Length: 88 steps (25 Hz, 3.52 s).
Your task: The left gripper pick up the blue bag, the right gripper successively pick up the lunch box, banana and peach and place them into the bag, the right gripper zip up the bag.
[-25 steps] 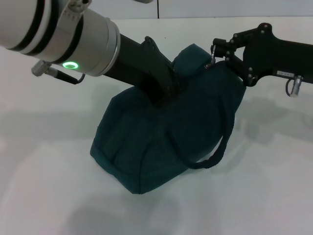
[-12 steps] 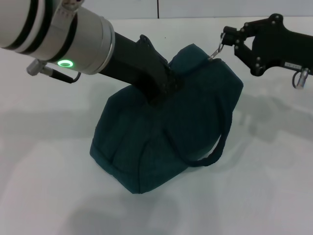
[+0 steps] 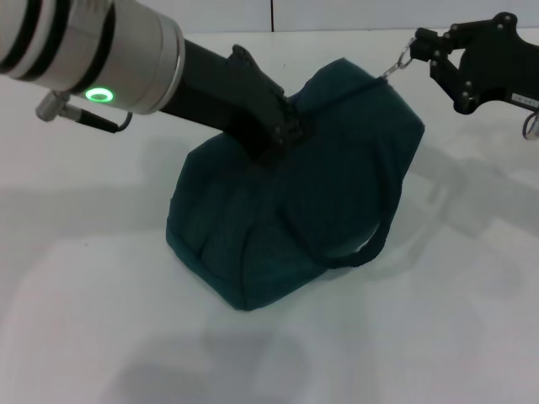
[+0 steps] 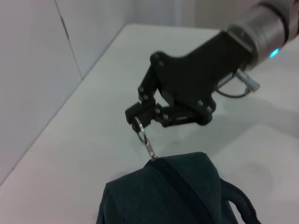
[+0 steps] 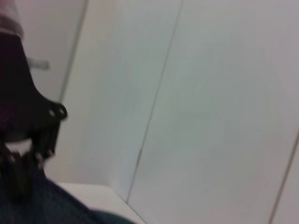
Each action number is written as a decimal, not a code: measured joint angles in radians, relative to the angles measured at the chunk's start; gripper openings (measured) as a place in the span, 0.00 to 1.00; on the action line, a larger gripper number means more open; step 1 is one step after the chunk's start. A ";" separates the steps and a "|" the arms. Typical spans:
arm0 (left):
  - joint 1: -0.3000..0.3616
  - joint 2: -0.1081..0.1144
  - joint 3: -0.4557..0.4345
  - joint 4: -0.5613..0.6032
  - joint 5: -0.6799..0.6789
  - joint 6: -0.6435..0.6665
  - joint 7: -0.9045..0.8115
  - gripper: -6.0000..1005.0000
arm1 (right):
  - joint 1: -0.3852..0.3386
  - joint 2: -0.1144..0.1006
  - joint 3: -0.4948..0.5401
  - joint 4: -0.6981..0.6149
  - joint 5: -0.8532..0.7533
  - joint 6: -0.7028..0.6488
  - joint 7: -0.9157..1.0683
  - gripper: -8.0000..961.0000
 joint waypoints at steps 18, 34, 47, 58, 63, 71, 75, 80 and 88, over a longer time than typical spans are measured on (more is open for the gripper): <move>-0.001 -0.002 -0.069 0.029 -0.072 -0.053 0.019 0.06 | -0.014 -0.001 -0.012 0.058 -0.009 0.123 -0.036 0.07; 0.044 -0.003 -0.088 -0.015 -0.110 -0.139 0.038 0.06 | -0.017 0.001 -0.007 0.073 0.009 0.132 -0.036 0.08; 0.090 -0.004 -0.050 -0.167 -0.124 -0.317 0.102 0.09 | -0.083 -0.002 0.008 0.072 0.128 0.111 -0.036 0.34; 0.139 -0.004 -0.051 -0.296 -0.271 -0.452 0.148 0.19 | -0.135 -0.004 0.029 0.081 0.194 0.004 -0.031 0.77; 0.205 -0.005 -0.086 -0.275 -0.374 -0.473 0.240 0.40 | -0.156 -0.005 0.093 0.099 0.212 -0.114 -0.001 0.79; 0.354 -0.002 -0.209 -0.286 -0.652 -0.270 0.499 0.73 | -0.208 -0.036 0.220 0.107 0.202 -0.488 0.148 0.79; 0.455 -0.004 -0.208 -0.350 -0.688 -0.168 0.663 0.81 | -0.219 -0.048 0.227 0.115 0.112 -0.638 0.172 0.78; 0.534 -0.002 -0.217 -0.542 -0.765 -0.081 0.934 0.88 | -0.238 -0.036 0.228 0.140 -0.054 -0.666 0.170 0.78; 0.531 0.001 -0.341 -0.920 -0.758 -0.049 1.221 0.87 | -0.225 -0.027 0.227 0.311 -0.198 -0.485 0.091 0.78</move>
